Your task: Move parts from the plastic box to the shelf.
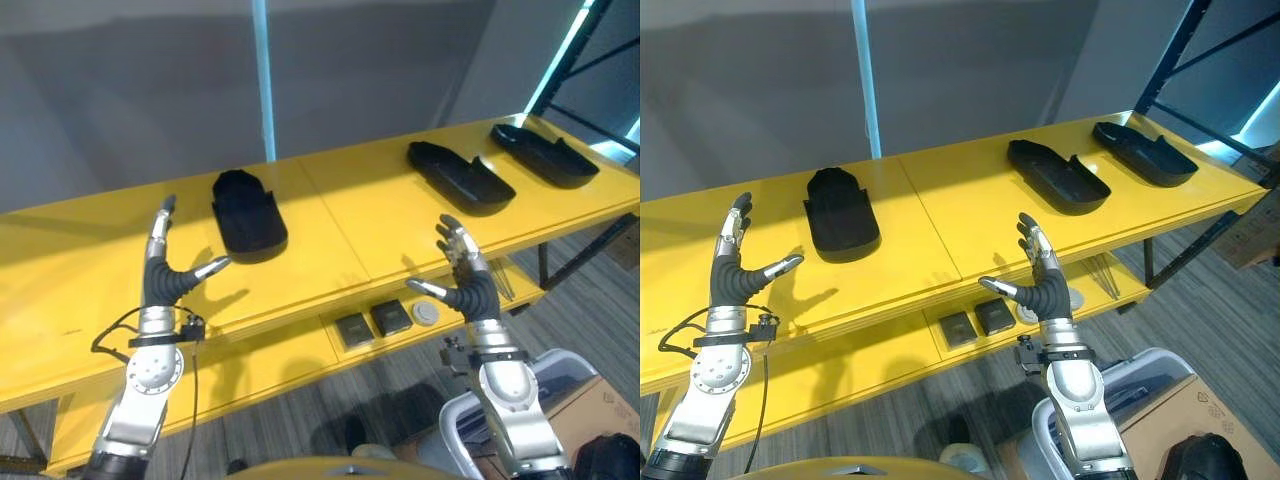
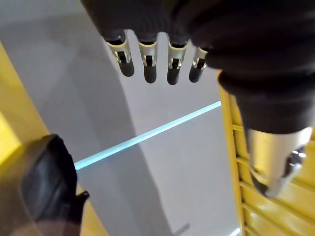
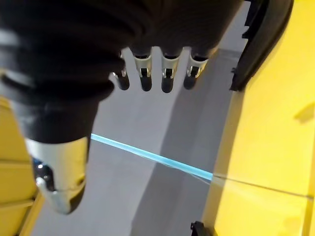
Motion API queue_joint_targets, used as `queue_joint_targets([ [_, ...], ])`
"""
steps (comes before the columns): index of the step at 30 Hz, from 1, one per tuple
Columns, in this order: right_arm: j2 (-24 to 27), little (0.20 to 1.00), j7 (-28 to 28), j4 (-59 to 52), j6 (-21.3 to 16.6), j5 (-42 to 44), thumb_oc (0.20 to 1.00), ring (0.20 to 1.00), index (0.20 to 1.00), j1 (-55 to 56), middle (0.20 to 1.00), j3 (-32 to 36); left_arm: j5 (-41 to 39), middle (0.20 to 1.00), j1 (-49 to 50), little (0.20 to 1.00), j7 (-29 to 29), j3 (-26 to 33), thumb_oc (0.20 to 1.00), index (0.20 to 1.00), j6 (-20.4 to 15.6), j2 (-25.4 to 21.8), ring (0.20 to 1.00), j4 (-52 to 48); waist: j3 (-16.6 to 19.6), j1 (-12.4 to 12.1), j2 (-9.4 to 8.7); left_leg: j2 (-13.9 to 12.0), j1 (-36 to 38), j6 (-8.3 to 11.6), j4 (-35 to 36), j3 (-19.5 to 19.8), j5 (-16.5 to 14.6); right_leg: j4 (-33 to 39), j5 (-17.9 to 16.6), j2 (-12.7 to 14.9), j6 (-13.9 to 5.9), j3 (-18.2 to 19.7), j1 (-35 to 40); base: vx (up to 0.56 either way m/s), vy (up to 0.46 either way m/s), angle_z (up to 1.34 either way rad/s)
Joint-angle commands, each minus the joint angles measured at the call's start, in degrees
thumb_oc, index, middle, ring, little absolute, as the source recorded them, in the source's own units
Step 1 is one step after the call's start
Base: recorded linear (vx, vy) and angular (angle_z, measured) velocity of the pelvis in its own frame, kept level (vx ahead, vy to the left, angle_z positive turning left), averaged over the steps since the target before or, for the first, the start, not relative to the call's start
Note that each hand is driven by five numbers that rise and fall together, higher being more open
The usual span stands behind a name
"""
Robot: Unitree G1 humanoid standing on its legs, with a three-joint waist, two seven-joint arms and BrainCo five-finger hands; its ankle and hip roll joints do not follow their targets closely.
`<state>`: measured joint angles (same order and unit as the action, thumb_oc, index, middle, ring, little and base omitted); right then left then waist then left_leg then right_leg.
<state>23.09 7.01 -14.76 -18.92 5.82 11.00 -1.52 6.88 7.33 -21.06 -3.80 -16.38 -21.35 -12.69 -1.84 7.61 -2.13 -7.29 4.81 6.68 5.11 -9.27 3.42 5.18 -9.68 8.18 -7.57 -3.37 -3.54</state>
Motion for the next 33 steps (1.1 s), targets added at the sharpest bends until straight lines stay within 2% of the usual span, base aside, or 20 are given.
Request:
queue_joint_targets([
  [1,0.3,1.0,3.45,-3.14,-2.91,-3.9,1.0,1.0,1.0,-0.93,1.0,5.17,2.29,1.0,-4.6,1.0,0.73,0.11,1.0,1.0,-3.13,-2.25,1.0,0.24,-1.29,2.87,-1.07,0.12,3.08,-3.9,-0.17,-2.62,-8.59,-1.46,9.37,1.26,-2.34,3.04,5.03,-0.04,0.053,-0.68],
  [3,0.77,1.0,4.78,-3.78,-2.71,-6.78,1.0,1.0,1.0,0.98,1.0,7.16,3.28,1.0,-5.24,1.0,-0.02,-0.19,1.0,1.0,-3.2,-1.89,1.0,0.32,-1.76,4.65,-0.92,0.41,3.51,-4.35,-0.24,-3.87,-8.71,-1.56,8.87,1.35,-2.63,5.01,4.16,-0.05,0.06,-0.81],
  [6,1.25,1.0,6.87,-4.14,-2.64,-9.29,1.0,1.0,1.0,0.11,1.0,8.34,4.99,1.0,-9.01,1.0,-2.5,-1.15,1.0,1.0,-3.13,-1.73,1.0,0.93,-4.56,6.44,-0.94,1.11,3.35,-5.22,-0.26,-7.89,-8.99,-3.49,6.9,1.14,-4.14,8.79,-0.67,-0.15,0.038,-0.76],
  [7,1.32,1.0,7.25,-3.94,-2.6,-9.4,1.0,1.0,1.0,-0.4,1.0,8.19,5.32,1.0,-9.73,1.0,-3.05,-1.08,1.0,1.0,-3.1,-1.93,1.0,1.11,-5.43,6.75,-0.77,1.1,3.28,-5.41,-0.34,-9.02,-9.48,-4.23,6.65,1.11,-4.58,8.37,-1.96,-0.18,-0.003,-1.25],
  [9,1.69,1.0,7.96,-3.77,-2.81,-9.96,1.0,1.0,1.0,-1.77,1.0,7.33,6.0,1.0,-10.66,1.0,-3.98,-0.57,1.0,1.0,-2.92,-2.54,1.0,0.99,-6.23,6.24,-0.38,1.0,3.41,-5.42,-0.44,-13.02,-10.0,-4.85,5.92,2.11,-4.71,3.27,-3.76,-0.1,-0.024,-1.07],
  [12,0.99,1.0,7.1,-3.33,-2.86,-9.5,1.0,1.0,1.0,-1.62,1.0,6.36,6.87,1.0,-10.68,1.0,-3.92,-0.4,1.0,1.0,-3.07,-2.39,1.0,1.47,-5.86,6.99,-0.83,0.78,4.31,-4.98,-0.66,-15.43,-10.18,-4.62,6.04,1.84,-4.35,2.34,-3.61,0.04,-0.086,-1.41],
  [14,1.46,1.0,6.26,-3.37,-2.9,-9.23,1.0,1.0,1.0,-1.66,1.0,5.49,6.92,1.0,-9.76,1.0,-4.12,0.46,1.0,1.0,-3.14,-2.0,1.0,1.79,-5.48,6.81,-0.97,-0.1,5.28,-4.63,-2.43,-16.7,-11.14,-4.26,6.15,0.75,-3.78,3.89,-3.54,0.11,-0.153,-0.62],
  [16,3.11,1.0,4.82,-2.42,-3.36,-7.23,1.0,1.0,1.0,-4.11,1.0,2.78,6.17,1.0,-10.42,1.0,-5.43,0.84,1.0,1.0,-3.05,-1.66,1.0,2.46,-6.24,4.83,-1.37,-0.19,4.62,-4.18,-7.34,-10.5,-13.15,-4.59,7.05,-2.09,-2.44,6.41,-3.19,0.07,-0.158,-0.94],
  [17,3.11,1.0,4.82,-2.42,-3.36,-7.23,1.0,1.0,1.0,-4.11,1.0,2.78,6.17,1.0,-10.42,1.0,-5.43,0.84,1.0,1.0,-3.05,-1.66,1.0,2.46,-6.24,4.83,-1.37,-0.19,4.62,-4.18,-7.34,-10.5,-13.15,-4.59,7.05,-2.09,-2.44,6.41,-3.19,-0.03,-0.143,-1.08],
  [18,4.51,1.0,4.1,-1.11,-3.2,-5.88,1.0,1.0,1.0,-7.16,1.0,0.21,5.96,1.0,-10.78,1.0,-6.48,1.53,1.0,1.0,-2.66,-2.15,1.0,1.81,-7.31,0.68,-2.11,5.03,0.01,-5.62,-12.26,5.51,-16.15,-5.46,7.05,-4.17,-1.45,9.35,-3.94,-0.02,-0.106,-0.89],
  [19,4.51,1.0,4.1,-1.09,-3.22,-5.88,1.0,1.0,1.0,-7.18,1.0,0.19,5.95,1.0,-10.78,1.0,-6.48,1.54,1.0,1.0,-2.66,-2.15,1.0,1.81,-7.25,0.78,-2.08,5.02,-0.15,-5.64,-12.44,5.6,-16.27,-5.49,7.1,-4.16,-1.46,9.26,-3.99,-0.04,-0.172,-1.32],
  [20,5.37,1.0,3.64,-0.42,-3.04,-5.52,1.0,1.0,1.0,-8.64,1.0,-1.11,6.02,1.0,-10.44,1.0,-6.82,1.97,1.0,1.0,-2.74,-2.26,1.0,1.38,-7.72,-1.82,-2.65,9.61,-1.65,-6.61,-13.92,15.81,-17.58,-6.15,6.53,-5.69,-0.88,11.93,-4.26,-0.02,-0.086,-1.01],
  [21,5.9,1.0,3.13,0.52,-3.1,-5.14,1.0,1.0,1.0,-9.9,1.0,-1.89,6.09,1.0,-10.5,1.0,-6.78,1.86,1.0,1.0,-3.07,-2.08,1.0,1.06,-7.88,-2.74,-3.1,12.44,-2.39,-7.65,-14.85,22.17,-17.97,-6.21,6.34,-6.51,-0.62,13.48,-4.22,-0.03,-0.074,-1.04],
  [22,6.21,1.0,2.35,0.97,-3.04,-4.62,1.0,1.0,1.0,-10.38,1.0,-2.21,6.08,1.0,-10.67,1.0,-6.3,1.34,1.0,1.0,-3.37,-1.57,1.0,1.04,-7.77,-2.92,-3.17,13.09,-2.31,-8.14,-14.76,24.67,-17.87,-5.92,6.06,-7.09,-0.46,14.55,-4.23,-0.04,0.047,-0.88],
  [25,5.68,1.0,1.87,0.58,-2.72,-3.65,1.0,1.0,1.0,-8.95,1.0,-1.13,4.49,1.0,-11.33,1.0,-4.7,-0.07,1.0,1.0,-3.69,-1.01,1.0,1.2,-8.19,-2.39,-3.26,13.55,-3.16,-8.68,-16.52,25.42,-17.78,-7.16,6.15,-6.44,-0.22,14.91,-4.57,-0.05,0.111,-0.49],
  [28,3.96,1.0,1.18,-0.38,-2.76,-1.88,1.0,1.0,1.0,-7.35,1.0,-0.82,3.88,1.0,-11.97,1.0,-4.61,-0.75,1.0,1.0,-3.56,-0.88,1.0,1.5,-9.28,-1.62,-3.66,14.49,-3.69,-8.93,-16.71,25.1,-17.42,-8.18,5.6,-5.9,-1.01,15.24,-5.61,-0.13,0.157,0.89],
  [30,3.04,1.0,0.58,0.07,-2.23,-2.7,1.0,1.0,1.0,-7.75,1.0,-2.84,3.28,1.0,-13.2,1.0,-4.05,-1.73,1.0,1.0,-3.49,-1.56,1.0,2.08,-11.03,-0.4,-4.43,14.65,-5.1,-9.41,-16.27,22.53,-17.76,-7.01,1.67,-6.23,-3.6,16.72,-8.16,-0.24,0.122,0.0],
  [31,2.68,1.0,0.57,0.29,-2.06,-3.05,1.0,1.0,1.0,-8.18,1.0,-3.49,3.15,1.0,-13.48,1.0,-3.93,-1.68,1.0,1.0,-3.57,-2.03,1.0,2.5,-11.15,-0.79,-4.6,14.51,-6.07,-9.53,-16.33,21.39,-17.45,-6.17,1.83,-6.31,-4.0,16.63,-8.66,-0.29,0.033,-0.43],
  [32,2.4,1.0,0.57,0.09,-1.72,-3.45,1.0,1.0,1.0,-8.8,1.0,-4.09,2.95,1.0,-13.51,1.0,-3.68,-1.41,1.0,1.0,-3.66,-2.72,1.0,2.48,-11.65,-1.57,-4.57,13.76,-7.32,-9.33,-16.69,19.2,-16.7,-6.01,2.98,-5.56,-3.71,14.81,-8.82,-0.16,0.015,-0.67],
  [33,2.33,1.0,0.56,0.1,-1.7,-3.47,1.0,1.0,1.0,-8.84,1.0,-4.11,2.93,1.0,-13.53,1.0,-3.67,-1.39,1.0,1.0,-3.66,-2.79,1.0,2.51,-11.48,-1.66,-4.46,13.62,-7.2,-9.46,-16.57,19.12,-17.01,-5.91,3.29,-5.69,-3.74,14.83,-8.74,-0.27,-0.027,-1.21],
])
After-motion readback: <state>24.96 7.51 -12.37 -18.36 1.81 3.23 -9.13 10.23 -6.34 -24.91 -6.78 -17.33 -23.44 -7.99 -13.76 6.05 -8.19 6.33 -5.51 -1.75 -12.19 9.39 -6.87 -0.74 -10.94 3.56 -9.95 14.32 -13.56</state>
